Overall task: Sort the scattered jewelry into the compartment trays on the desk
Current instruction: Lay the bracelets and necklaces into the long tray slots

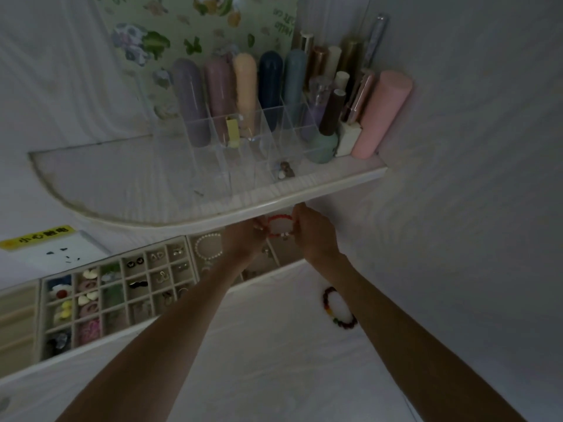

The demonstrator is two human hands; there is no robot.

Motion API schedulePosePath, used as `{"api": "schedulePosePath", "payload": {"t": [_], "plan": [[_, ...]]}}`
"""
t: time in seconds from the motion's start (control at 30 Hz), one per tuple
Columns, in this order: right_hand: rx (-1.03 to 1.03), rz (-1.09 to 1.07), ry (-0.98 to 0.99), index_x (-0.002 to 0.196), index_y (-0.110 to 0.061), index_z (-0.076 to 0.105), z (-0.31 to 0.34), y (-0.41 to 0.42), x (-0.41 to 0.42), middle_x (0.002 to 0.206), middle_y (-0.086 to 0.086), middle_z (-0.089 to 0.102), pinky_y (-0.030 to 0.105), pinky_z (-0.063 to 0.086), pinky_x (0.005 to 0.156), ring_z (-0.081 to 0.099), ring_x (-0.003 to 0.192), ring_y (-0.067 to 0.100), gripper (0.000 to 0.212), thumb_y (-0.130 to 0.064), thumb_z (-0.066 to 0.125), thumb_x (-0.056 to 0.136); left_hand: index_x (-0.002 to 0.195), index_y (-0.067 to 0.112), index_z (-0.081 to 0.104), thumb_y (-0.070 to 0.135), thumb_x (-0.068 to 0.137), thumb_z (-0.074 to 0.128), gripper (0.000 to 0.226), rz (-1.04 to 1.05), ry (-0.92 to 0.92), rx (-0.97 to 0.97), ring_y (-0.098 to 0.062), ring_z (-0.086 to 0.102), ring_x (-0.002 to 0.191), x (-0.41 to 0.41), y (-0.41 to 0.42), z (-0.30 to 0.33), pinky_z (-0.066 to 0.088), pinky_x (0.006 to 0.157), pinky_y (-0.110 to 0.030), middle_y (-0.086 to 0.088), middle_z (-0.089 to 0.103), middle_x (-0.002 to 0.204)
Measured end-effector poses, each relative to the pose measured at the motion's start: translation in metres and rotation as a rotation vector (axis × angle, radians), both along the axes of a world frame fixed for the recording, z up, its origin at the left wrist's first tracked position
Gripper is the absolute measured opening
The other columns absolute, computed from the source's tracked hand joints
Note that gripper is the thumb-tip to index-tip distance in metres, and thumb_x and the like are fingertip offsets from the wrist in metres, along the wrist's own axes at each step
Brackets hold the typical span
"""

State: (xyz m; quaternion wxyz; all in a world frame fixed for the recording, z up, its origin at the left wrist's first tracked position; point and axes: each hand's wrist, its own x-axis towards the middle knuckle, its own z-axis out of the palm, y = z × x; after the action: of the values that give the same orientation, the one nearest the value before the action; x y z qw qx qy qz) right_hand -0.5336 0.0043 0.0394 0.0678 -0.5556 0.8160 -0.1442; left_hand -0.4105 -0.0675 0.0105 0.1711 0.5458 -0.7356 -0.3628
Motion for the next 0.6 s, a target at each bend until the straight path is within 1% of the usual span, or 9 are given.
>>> {"api": "schedulePosePath", "payload": {"t": [0.07, 0.13, 0.2, 0.3, 0.4, 0.43, 0.5, 0.57, 0.6], "plan": [[0.007, 0.052, 0.055, 0.105, -0.008, 0.058, -0.003, -0.005, -0.001, 0.095, 0.011, 0.066, 0.036, 0.048, 0.072, 0.063, 0.09, 0.028, 0.02, -0.002, 0.048, 0.089, 0.084, 0.022, 0.069, 0.024, 0.082, 0.064, 0.006, -0.011, -0.063, -0.05, -0.02, 0.064, 0.096, -0.002, 0.0, -0.003, 0.046, 0.082, -0.027, 0.0, 0.072, 0.095], [0.02, 0.078, 0.096, 0.101, -0.01, 0.061, -0.006, -0.01, -0.003, 0.096, 0.011, 0.067, 0.039, 0.05, 0.074, 0.062, 0.093, 0.03, 0.019, -0.001, 0.053, 0.086, 0.091, 0.024, 0.071, 0.029, 0.085, 0.062, 0.012, -0.088, -0.144, -0.133, -0.016, 0.061, 0.099, -0.003, 0.001, -0.004, 0.034, 0.074, -0.021, 0.004, 0.07, 0.099], [0.064, 0.101, 0.139, 0.102, -0.011, 0.062, -0.007, -0.013, -0.005, 0.1, 0.011, 0.067, 0.039, 0.049, 0.076, 0.06, 0.098, 0.029, 0.019, -0.004, 0.053, 0.086, 0.098, 0.025, 0.07, 0.03, 0.089, 0.057, 0.016, -0.164, -0.209, -0.246, -0.014, 0.059, 0.102, -0.002, 0.0, -0.003, 0.026, 0.071, -0.018, 0.005, 0.068, 0.104], [0.105, 0.154, 0.149, 0.099, -0.008, 0.064, -0.01, -0.014, -0.007, 0.103, 0.012, 0.063, 0.038, 0.048, 0.076, 0.055, 0.1, 0.031, 0.016, -0.01, 0.057, 0.085, 0.106, 0.027, 0.069, 0.033, 0.09, 0.054, 0.023, -0.264, -0.302, -0.351, -0.018, 0.06, 0.103, -0.001, -0.007, -0.007, 0.037, 0.082, -0.025, 0.002, 0.068, 0.109], [0.071, 0.134, 0.152, 0.091, -0.005, 0.066, -0.015, -0.007, -0.004, 0.098, 0.016, 0.059, 0.039, 0.046, 0.07, 0.055, 0.093, 0.034, 0.012, -0.005, 0.059, 0.082, 0.113, 0.028, 0.067, 0.033, 0.089, 0.054, 0.028, -0.373, -0.385, -0.397, -0.023, 0.059, 0.111, 0.002, -0.009, -0.009, 0.044, 0.088, -0.034, -0.001, 0.066, 0.118], [0.071, 0.129, 0.171, 0.095, -0.005, 0.065, -0.016, -0.004, -0.003, 0.102, 0.016, 0.058, 0.04, 0.045, 0.072, 0.055, 0.095, 0.035, 0.015, -0.005, 0.059, 0.081, 0.111, 0.027, 0.067, 0.029, 0.088, 0.055, 0.027, -0.412, -0.387, -0.431, -0.025, 0.058, 0.111, 0.003, -0.008, -0.007, 0.045, 0.088, -0.036, -0.001, 0.065, 0.118], [0.142, 0.145, 0.188, 0.114, -0.009, 0.06, -0.015, 0.001, -0.001, 0.124, 0.017, 0.049, 0.043, 0.041, 0.087, 0.047, 0.11, 0.035, 0.029, -0.01, 0.055, 0.085, 0.102, 0.022, 0.071, 0.022, 0.084, 0.057, 0.023, -0.505, -0.386, -0.519, -0.03, 0.061, 0.105, 0.005, -0.003, 0.0, 0.049, 0.083, -0.039, -0.004, 0.068, 0.11], [0.251, 0.168, 0.167, 0.131, -0.015, 0.049, -0.013, 0.003, -0.002, 0.145, 0.016, 0.03, 0.043, 0.03, 0.102, 0.032, 0.128, 0.034, 0.042, -0.017, 0.049, 0.09, 0.093, 0.019, 0.073, 0.02, 0.078, 0.06, 0.02, -0.6, -0.383, -0.607, -0.032, 0.065, 0.093, 0.007, -0.001, 0.003, 0.054, 0.074, -0.04, -0.006, 0.071, 0.097], [0.289, 0.176, 0.169, 0.135, -0.018, 0.045, -0.011, 0.002, -0.002, 0.149, 0.015, 0.023, 0.043, 0.025, 0.106, 0.025, 0.133, 0.032, 0.044, -0.02, 0.047, 0.091, 0.093, 0.018, 0.073, 0.022, 0.077, 0.059, 0.022, -0.645, -0.392, -0.623, -0.033, 0.066, 0.091, 0.008, -0.001, 0.003, 0.055, 0.073, -0.041, -0.006, 0.072, 0.095]]}}
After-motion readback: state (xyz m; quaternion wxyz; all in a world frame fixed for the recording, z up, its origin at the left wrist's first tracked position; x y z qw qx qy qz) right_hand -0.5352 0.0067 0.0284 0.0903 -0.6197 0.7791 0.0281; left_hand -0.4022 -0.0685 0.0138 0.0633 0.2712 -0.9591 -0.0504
